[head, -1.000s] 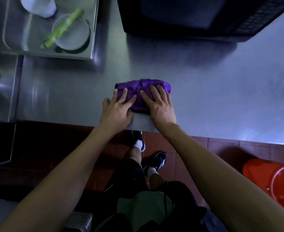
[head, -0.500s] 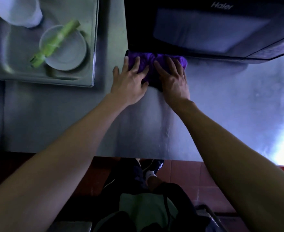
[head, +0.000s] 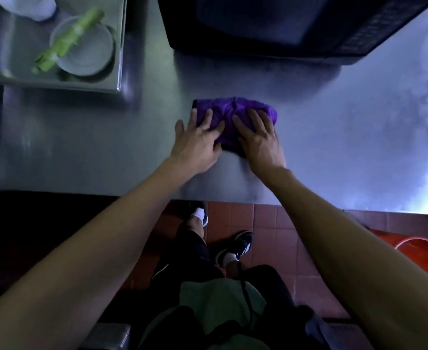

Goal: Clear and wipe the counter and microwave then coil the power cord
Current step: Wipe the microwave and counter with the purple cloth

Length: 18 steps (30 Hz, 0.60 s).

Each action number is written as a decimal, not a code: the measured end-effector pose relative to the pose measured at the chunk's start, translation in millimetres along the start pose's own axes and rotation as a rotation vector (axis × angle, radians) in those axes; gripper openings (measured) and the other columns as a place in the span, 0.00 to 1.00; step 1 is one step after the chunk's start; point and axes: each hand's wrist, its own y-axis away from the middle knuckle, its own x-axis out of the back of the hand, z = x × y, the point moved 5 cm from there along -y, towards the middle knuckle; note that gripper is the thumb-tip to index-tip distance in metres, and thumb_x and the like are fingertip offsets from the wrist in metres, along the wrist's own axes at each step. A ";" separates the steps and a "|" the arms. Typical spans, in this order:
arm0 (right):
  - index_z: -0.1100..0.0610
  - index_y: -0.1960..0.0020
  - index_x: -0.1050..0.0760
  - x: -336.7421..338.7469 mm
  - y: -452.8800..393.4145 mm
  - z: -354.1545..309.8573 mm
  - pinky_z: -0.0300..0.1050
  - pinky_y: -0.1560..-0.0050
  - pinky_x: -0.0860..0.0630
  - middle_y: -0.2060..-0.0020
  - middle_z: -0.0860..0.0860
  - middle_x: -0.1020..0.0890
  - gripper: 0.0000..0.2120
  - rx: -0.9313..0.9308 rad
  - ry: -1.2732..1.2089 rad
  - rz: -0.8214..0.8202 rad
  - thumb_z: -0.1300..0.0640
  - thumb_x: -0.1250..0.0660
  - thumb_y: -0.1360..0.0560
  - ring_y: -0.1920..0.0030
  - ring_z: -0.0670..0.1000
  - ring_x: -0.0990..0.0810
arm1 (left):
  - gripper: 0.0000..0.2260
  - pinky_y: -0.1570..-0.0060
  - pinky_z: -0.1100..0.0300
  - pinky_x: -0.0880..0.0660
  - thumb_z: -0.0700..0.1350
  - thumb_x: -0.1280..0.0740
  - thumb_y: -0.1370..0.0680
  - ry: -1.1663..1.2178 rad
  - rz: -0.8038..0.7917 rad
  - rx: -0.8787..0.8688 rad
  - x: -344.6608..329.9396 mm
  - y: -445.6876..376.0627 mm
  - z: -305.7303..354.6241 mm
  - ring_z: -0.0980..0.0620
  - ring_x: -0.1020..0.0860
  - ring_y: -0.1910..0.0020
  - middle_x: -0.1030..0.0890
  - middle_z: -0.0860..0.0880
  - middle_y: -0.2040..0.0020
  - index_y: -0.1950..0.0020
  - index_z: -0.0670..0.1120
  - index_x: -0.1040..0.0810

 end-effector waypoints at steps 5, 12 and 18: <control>0.48 0.23 0.36 -14.1 102.4 26.6 0.64 0.28 0.35 0.23 0.58 0.38 0.25 0.013 -0.003 -0.001 0.55 0.37 0.19 0.23 0.64 0.42 | 0.28 0.30 0.35 0.43 0.55 0.41 0.21 0.013 -0.029 0.020 -42.3 73.0 70.1 0.35 0.51 0.21 0.47 0.44 0.19 0.22 0.55 0.40; 0.47 0.22 0.37 -22.9 187.0 53.3 0.61 0.26 0.38 0.23 0.57 0.37 0.26 0.039 0.017 0.032 0.56 0.37 0.19 0.24 0.63 0.40 | 0.29 0.29 0.36 0.43 0.57 0.42 0.21 -0.023 -0.071 0.064 -78.6 129.0 132.8 0.36 0.52 0.21 0.48 0.45 0.18 0.21 0.55 0.43; 0.45 0.22 0.38 -17.9 181.3 56.0 0.59 0.25 0.39 0.23 0.56 0.37 0.25 0.056 0.005 0.003 0.55 0.40 0.18 0.23 0.62 0.42 | 0.28 0.30 0.34 0.43 0.58 0.43 0.20 -0.074 -0.104 0.064 -73.4 124.6 135.7 0.36 0.51 0.21 0.49 0.44 0.18 0.21 0.56 0.45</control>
